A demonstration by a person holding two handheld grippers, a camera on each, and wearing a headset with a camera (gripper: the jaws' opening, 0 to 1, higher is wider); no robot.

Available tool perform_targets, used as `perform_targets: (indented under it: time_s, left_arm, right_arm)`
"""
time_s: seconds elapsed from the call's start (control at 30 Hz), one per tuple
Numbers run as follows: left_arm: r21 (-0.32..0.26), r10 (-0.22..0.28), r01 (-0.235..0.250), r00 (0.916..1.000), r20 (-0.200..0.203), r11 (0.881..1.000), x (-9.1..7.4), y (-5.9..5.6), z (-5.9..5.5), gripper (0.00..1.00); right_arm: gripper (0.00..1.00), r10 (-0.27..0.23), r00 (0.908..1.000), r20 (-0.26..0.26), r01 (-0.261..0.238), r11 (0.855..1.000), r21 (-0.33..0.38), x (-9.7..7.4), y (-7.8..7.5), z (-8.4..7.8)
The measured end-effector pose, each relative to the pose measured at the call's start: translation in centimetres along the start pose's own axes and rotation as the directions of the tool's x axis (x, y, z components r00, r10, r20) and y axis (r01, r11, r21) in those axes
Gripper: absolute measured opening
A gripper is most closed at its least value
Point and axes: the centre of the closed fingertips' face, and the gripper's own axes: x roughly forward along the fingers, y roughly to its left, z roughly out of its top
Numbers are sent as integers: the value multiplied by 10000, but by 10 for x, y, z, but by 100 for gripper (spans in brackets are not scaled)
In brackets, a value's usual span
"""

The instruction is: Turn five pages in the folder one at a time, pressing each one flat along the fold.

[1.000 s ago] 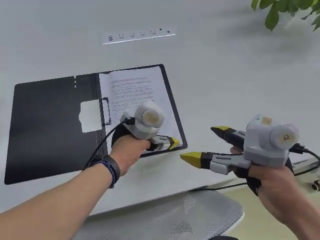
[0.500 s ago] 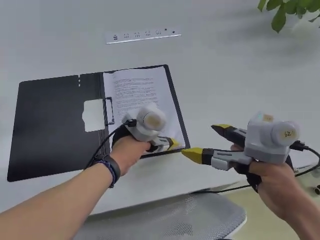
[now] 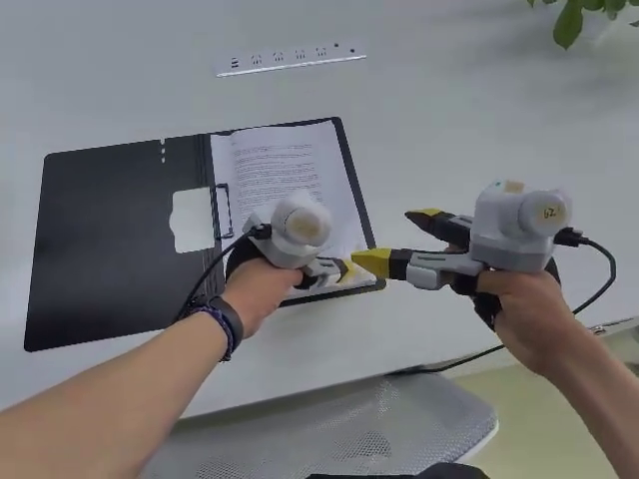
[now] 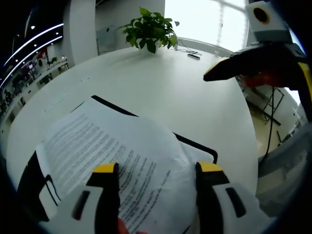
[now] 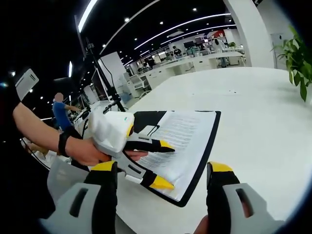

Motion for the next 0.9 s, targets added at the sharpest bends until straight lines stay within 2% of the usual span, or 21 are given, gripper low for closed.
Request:
perform_targets:
  time_s: [0.07,0.23,0.33,0.53,0.7,0.9]
  left_arm:
    - [-10,-7,7,10000,6,10000,0,0,0,64]
    - [-33,-30,30,10000,18,10000,0,0,0,64]
    - [-26,-29,29,10000,21,10000,0,0,0,64]
    - [-89,-37,37,10000,4,10000,1,0,0,64]
    - [-78,-40,40,10000,-15,10000,0,0,0,64]
    - [-104,-50,50,10000,-3,9999,0,0,0,64]
  right_arm:
    - [71,53,10000,55,-54,9998,173,6,-6,-1]
    - [65,17,9995,324,-58,9917,1285,21,-24,-4]
    - [61,-5,9998,200,-23,9901,1407,31,-32,-11]
    - [55,252,9997,49,-257,9829,1824,48,-35,-20]
    - [48,454,9975,544,-570,9702,2354,57,-36,-12]
    - [44,573,9973,458,-672,9635,2593,69,-38,-13]
